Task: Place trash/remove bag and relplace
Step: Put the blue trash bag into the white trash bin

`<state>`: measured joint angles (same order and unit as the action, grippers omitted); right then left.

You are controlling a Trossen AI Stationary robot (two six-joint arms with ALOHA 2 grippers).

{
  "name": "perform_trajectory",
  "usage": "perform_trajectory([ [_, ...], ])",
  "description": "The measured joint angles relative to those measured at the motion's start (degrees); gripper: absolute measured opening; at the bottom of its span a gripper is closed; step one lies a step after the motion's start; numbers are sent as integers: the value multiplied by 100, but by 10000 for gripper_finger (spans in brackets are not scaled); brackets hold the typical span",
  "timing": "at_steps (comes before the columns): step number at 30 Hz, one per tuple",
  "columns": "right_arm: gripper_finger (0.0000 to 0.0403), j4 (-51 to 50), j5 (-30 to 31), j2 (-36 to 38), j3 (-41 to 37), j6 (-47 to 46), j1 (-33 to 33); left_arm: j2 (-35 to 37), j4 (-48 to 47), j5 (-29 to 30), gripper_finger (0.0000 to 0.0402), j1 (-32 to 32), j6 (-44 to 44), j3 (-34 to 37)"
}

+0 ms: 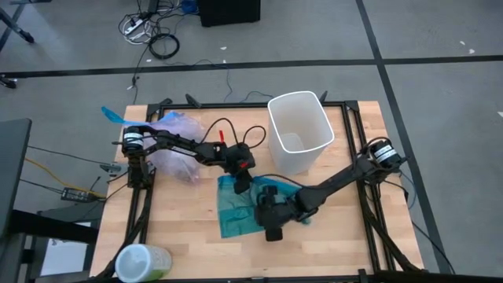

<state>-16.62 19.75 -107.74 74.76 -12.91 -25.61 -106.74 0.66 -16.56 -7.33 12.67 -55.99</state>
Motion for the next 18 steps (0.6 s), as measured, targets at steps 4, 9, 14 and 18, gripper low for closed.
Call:
perform_trajectory([
  [4,200,-177,-198,-16,-233,-190,74,0,24,0,2,0,2,0],
  [9,193,-65,-205,-46,-232,-185,77,2,35,0,2,0,85,0],
  [14,193,-60,-194,-78,-234,-206,89,2,182,-2,2,0,147,0],
  [18,194,-81,-162,-92,-234,-201,211,2,293,-2,2,0,260,-2],
])
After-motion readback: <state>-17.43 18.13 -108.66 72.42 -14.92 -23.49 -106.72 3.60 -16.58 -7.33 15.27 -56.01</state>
